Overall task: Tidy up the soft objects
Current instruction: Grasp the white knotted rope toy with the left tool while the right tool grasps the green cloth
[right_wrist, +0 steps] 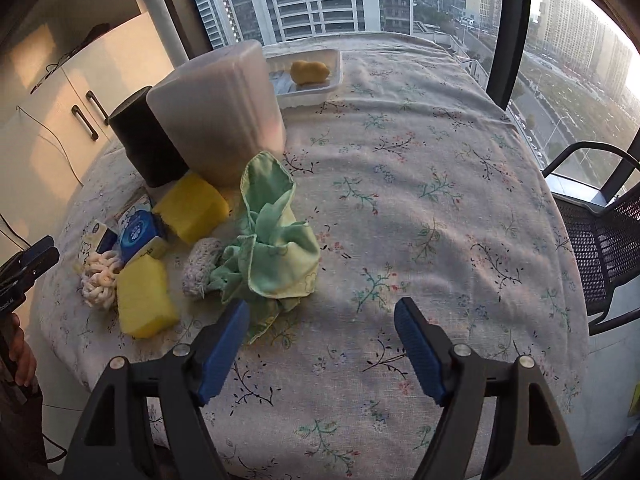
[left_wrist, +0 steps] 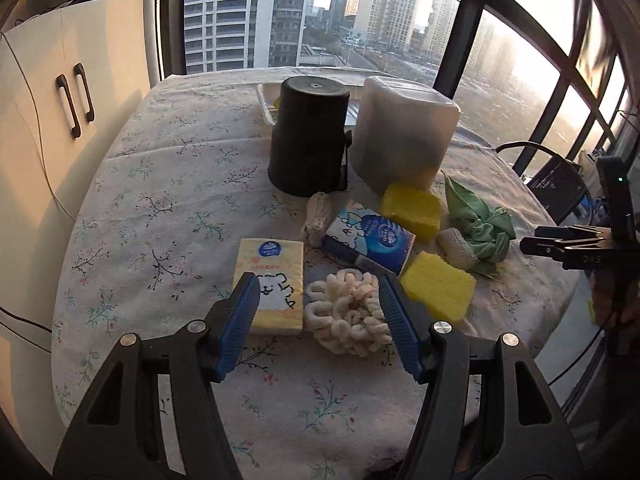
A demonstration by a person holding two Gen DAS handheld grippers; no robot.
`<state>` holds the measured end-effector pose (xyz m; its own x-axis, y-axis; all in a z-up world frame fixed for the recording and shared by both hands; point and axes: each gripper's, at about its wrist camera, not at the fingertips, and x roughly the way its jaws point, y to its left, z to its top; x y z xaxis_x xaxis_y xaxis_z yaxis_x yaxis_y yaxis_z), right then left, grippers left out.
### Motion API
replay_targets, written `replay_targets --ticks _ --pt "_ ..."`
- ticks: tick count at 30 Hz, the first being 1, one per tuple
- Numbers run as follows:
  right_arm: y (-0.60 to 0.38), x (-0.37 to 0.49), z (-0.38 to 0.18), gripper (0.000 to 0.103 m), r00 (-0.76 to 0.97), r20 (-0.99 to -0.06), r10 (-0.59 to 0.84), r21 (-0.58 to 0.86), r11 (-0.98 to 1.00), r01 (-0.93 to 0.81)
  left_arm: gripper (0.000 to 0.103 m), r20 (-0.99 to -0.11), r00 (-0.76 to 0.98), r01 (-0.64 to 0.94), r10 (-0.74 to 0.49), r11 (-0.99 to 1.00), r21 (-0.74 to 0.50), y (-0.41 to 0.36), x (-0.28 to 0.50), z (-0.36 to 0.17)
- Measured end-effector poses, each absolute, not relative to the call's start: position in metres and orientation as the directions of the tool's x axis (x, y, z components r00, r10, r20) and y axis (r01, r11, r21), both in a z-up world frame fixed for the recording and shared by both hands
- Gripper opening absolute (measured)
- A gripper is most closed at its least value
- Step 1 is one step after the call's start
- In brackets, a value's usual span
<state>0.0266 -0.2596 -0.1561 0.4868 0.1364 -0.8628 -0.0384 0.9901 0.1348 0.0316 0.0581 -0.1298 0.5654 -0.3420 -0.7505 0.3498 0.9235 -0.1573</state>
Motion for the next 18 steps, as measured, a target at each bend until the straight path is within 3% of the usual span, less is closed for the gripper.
replay_targets --ticks 8,14,18 --pt "-0.242 0.033 -0.163 0.079 0.493 -0.845 0.207 0.216 0.976 -0.039 0.060 -0.765 0.568 0.367 -0.302 0.926 -0.093 0.018 0.024 -0.136" --pt "-0.234 0.051 -0.173 0.079 0.496 -0.851 0.171 0.200 0.980 0.006 0.060 -0.823 0.542 0.370 -0.172 0.928 0.049 -0.011 0.039 -0.163" --pt "-0.233 0.061 -0.182 0.079 0.485 -0.860 0.156 0.196 0.980 0.032 0.060 -0.845 0.498 0.349 -0.195 0.937 -0.011 -0.008 0.052 -0.179"
